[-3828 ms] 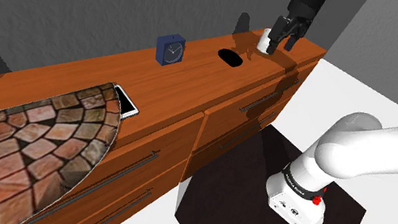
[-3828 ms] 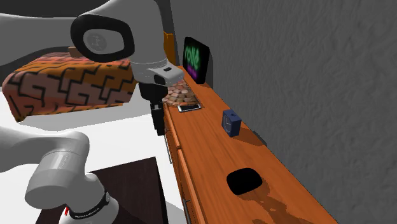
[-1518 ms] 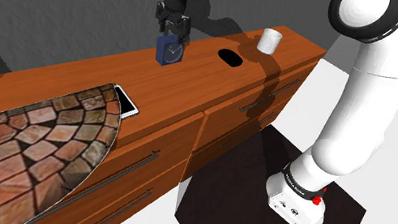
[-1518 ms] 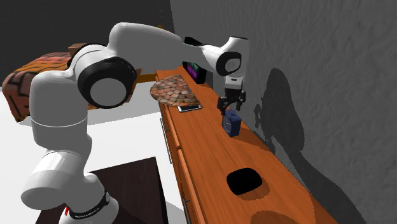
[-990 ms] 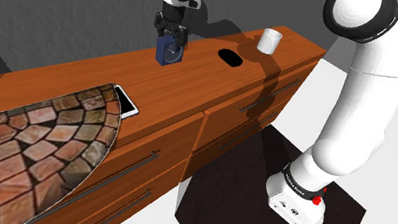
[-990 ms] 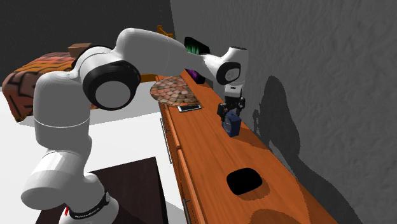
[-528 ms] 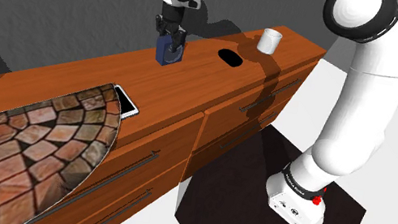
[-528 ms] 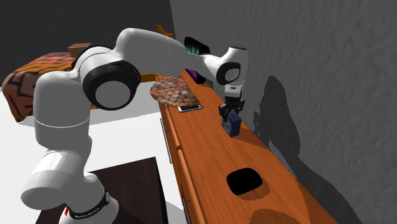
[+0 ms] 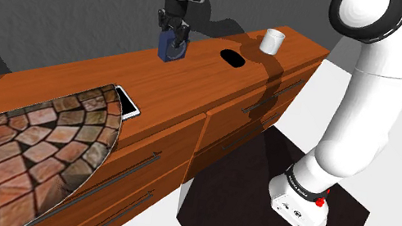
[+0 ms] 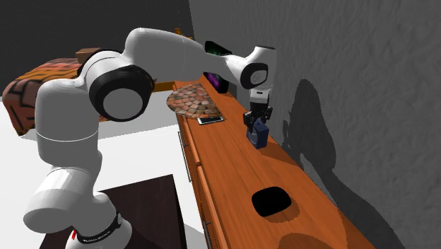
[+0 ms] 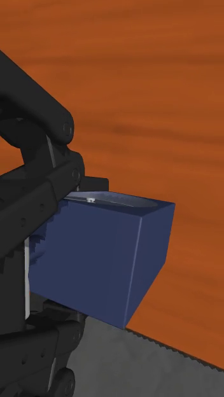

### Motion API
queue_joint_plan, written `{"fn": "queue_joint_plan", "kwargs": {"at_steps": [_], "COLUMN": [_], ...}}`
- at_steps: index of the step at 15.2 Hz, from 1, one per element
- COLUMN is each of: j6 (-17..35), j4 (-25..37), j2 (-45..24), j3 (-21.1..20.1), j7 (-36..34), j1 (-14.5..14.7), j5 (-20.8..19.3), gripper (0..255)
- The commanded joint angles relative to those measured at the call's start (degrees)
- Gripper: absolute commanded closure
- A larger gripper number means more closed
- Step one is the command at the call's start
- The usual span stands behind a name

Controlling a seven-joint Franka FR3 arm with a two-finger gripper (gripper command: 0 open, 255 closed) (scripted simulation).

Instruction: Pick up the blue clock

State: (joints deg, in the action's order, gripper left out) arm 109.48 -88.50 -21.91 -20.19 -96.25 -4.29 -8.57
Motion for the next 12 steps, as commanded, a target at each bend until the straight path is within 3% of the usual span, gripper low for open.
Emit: {"fn": "queue_joint_plan", "kwargs": {"at_steps": [1, 12], "j6": [-1.5, -8.3], "j4": [1.5, 7.9], "j2": [0.0, 0.5], "j3": [-0.1, -0.3], "j7": [0.1, 0.5], "j1": [0.1, 0.5], "j5": [0.1, 0.4], "gripper": [255, 255]}}
